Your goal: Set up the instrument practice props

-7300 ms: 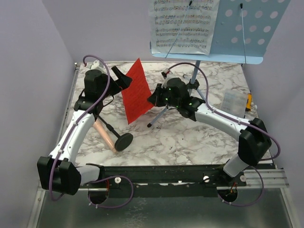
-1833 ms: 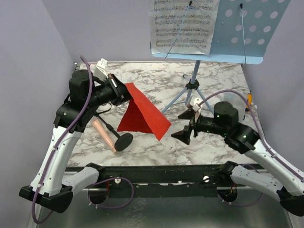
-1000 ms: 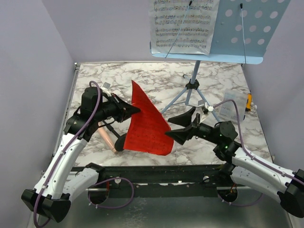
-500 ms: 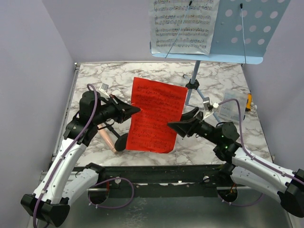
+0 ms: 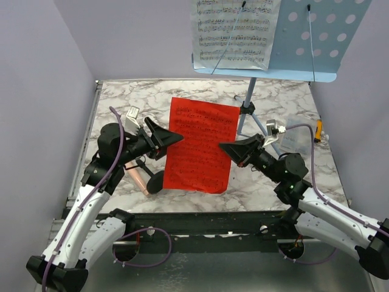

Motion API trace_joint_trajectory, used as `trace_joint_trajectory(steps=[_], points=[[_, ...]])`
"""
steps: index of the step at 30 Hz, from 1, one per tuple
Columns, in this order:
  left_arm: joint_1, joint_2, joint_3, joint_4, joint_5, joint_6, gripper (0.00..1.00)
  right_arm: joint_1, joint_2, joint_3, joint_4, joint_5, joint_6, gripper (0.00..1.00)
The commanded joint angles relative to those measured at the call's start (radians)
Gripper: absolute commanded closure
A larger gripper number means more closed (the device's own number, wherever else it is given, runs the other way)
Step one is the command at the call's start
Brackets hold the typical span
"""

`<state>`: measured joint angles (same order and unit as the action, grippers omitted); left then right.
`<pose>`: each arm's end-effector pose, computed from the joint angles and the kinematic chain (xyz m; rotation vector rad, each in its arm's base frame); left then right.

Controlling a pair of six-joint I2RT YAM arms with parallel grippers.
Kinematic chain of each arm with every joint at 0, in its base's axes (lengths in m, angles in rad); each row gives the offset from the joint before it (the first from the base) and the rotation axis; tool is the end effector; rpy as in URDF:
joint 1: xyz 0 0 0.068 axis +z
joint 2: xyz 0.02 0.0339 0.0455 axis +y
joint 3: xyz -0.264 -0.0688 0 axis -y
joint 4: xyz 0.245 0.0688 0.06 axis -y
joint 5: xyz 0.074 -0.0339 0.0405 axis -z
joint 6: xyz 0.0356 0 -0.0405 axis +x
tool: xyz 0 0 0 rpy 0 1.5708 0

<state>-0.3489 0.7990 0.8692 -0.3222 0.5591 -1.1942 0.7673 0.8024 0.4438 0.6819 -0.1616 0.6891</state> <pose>0.1598 -0.0782 0.3538 -0.4243 2.0539 -1.5277 0.1331 0.1364 0.3082 -0.2069 1.3580 1.3450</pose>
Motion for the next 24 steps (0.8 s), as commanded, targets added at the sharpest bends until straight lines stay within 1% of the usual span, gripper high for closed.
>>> trace_joint_trajectory(steps=[1,3,5,8,11,14,18,20,24], points=[[0.001,-0.104,-0.008,0.171,0.000,0.091,0.19,0.005,-0.045,0.074,-0.092,-0.054,-0.051,0.99],[0.001,-0.123,-0.010,0.229,-0.002,0.101,0.11,0.005,-0.076,0.076,-0.099,-0.099,-0.043,1.00],[0.001,-0.119,-0.012,0.279,0.001,0.099,0.07,0.004,-0.097,0.086,-0.100,-0.159,-0.025,1.00],[0.001,-0.092,-0.020,0.373,0.039,0.089,0.05,0.006,-0.122,0.096,-0.101,-0.250,0.007,1.00],[0.000,-0.073,-0.022,0.443,0.055,0.085,0.05,0.005,-0.143,0.091,-0.087,-0.280,0.044,1.00],[0.001,-0.059,-0.017,0.498,0.084,0.087,0.10,0.005,-0.169,0.093,-0.098,-0.287,0.067,0.99],[0.001,-0.068,-0.031,0.577,0.119,0.069,0.26,0.005,-0.206,0.080,-0.104,-0.243,0.071,1.00],[0.001,-0.078,-0.050,0.627,0.137,0.049,0.30,0.004,-0.213,0.090,-0.117,-0.233,0.069,0.99],[0.000,-0.080,-0.084,0.722,0.164,-0.001,0.33,0.006,-0.206,0.101,-0.107,-0.231,0.070,0.99]])
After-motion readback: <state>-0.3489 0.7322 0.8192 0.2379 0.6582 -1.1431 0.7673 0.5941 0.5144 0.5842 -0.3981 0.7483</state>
